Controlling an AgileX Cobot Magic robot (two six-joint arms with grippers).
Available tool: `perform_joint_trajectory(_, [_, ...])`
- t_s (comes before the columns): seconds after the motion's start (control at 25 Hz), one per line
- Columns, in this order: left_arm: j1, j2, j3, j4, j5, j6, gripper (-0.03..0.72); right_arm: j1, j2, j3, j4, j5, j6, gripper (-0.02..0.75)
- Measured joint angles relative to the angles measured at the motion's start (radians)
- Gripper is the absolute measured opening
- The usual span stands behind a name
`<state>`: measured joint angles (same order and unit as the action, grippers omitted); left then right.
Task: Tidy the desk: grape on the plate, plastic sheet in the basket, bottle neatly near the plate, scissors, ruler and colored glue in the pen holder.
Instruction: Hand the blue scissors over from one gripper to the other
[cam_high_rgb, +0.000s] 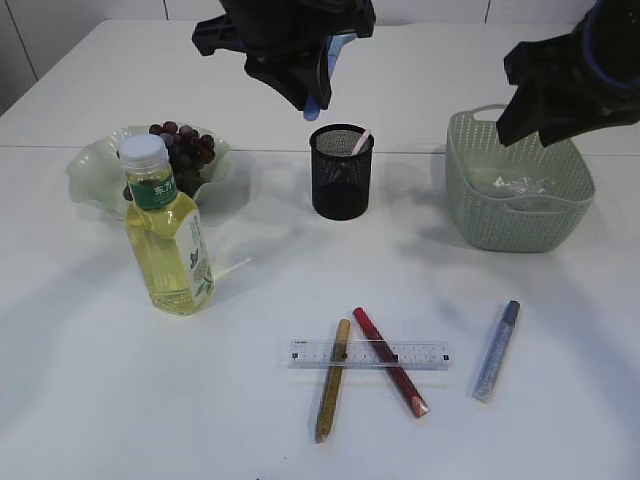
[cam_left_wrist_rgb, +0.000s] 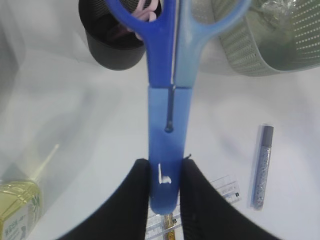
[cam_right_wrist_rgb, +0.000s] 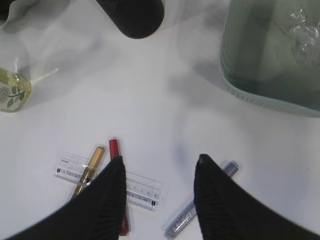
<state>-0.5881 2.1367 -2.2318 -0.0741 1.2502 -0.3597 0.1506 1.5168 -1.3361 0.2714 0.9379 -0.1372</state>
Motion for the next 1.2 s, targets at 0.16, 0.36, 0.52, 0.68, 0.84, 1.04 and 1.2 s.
perform_joint_trajectory(0.16, [-0.007,0.0,0.0,0.013,0.0,0.002,0.132,0.0,0.046,-0.058,0.034,-0.017,-0.002,0.364])
perform_joint_trajectory(0.36, [-0.007,0.0,0.0,0.019,0.0,0.002,0.132,0.0,0.141,-0.143,0.13,-0.032,-0.039,0.364])
perform_joint_trajectory(0.52, [-0.007,0.0,0.0,0.019,0.0,0.002,0.132,-0.002,0.211,-0.2,0.239,-0.054,-0.086,0.363])
perform_joint_trajectory(0.68, [-0.007,0.0,0.0,0.019,0.0,0.002,0.132,-0.02,0.269,-0.244,0.391,-0.067,-0.149,0.363])
perform_joint_trajectory(0.84, [-0.007,0.0,0.0,0.021,0.0,0.002,0.132,-0.056,0.316,-0.256,0.616,-0.083,-0.251,0.364])
perform_joint_trajectory(1.04, [-0.007,0.0,0.0,0.021,0.0,0.002,0.132,-0.073,0.378,-0.256,0.891,-0.099,-0.391,0.364])
perform_joint_trajectory(1.2, [-0.007,0.0,0.0,0.021,0.0,0.002,0.132,-0.073,0.432,-0.257,1.107,-0.097,-0.511,0.364])
